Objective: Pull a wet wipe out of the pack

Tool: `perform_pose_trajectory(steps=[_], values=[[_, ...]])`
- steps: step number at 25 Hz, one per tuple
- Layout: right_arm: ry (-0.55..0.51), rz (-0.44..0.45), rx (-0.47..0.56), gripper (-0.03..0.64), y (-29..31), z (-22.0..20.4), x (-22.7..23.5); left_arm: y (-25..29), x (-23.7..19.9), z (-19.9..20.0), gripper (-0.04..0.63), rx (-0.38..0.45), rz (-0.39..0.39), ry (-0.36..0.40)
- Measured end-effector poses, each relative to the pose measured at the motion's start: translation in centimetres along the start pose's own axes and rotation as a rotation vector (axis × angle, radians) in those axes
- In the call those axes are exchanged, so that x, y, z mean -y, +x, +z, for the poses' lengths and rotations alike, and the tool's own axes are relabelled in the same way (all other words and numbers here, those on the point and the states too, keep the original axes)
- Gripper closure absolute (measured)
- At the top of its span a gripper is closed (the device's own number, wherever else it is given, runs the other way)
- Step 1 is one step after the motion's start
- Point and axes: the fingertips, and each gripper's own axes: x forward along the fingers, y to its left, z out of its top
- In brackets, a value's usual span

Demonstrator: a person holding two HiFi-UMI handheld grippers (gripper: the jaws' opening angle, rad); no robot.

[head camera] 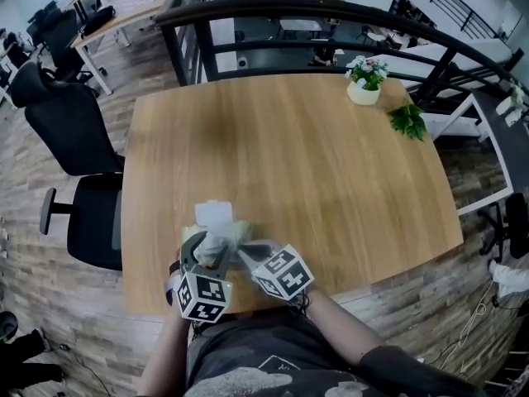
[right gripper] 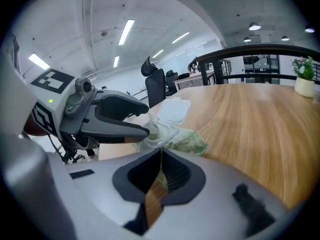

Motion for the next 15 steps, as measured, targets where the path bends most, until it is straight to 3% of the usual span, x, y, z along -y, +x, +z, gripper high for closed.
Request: perform_pose_trajectory(steps=[7,11,15], values=[[-0.025,0.029,-0.002,0.588,-0.1,0.0,-0.1,-0.2,-1.3,0.2,0.408,-0.011,0.103,-0.063],[-0.018,0.010,-0.003,0.588,-0.3,0.1,-0.1,-1.2,-2.3,0.1,0.471,0.007,0.117,-0.106],[-0.017,-0.034,-0.017,0.588,0.0,0.1,-0.4,-2.3,-3.7,-1.0,0.537,0.035,0.079,-0.200]])
